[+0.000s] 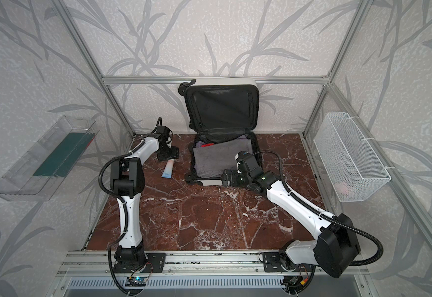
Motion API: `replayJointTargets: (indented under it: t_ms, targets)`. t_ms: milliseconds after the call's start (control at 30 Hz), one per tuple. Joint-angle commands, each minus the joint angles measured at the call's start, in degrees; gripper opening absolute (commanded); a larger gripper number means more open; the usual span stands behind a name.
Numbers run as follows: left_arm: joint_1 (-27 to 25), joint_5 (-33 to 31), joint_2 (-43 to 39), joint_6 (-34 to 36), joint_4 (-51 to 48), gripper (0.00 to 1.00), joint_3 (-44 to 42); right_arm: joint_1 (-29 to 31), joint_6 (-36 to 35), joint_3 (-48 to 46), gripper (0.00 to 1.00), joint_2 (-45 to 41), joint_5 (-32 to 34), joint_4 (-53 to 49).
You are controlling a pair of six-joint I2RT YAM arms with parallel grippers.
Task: Pack the luggage
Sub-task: 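Grasp the white-and-blue tube on the table with the left gripper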
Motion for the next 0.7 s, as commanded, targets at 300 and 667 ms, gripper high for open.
replayJointTargets:
  t_ms: [300,667]
  targets:
    - [-0.61,-3.80,4.67,3.54,-6.40,0.55,5.92,0.28,0.59,-1.46,0.99,-2.60,-1.19,1.37]
    - [-0.53,-3.86,2.63,5.01,-5.08,0.43,1.77,0.28,0.77,-1.07,0.99,-1.39,-1.53,2.11]
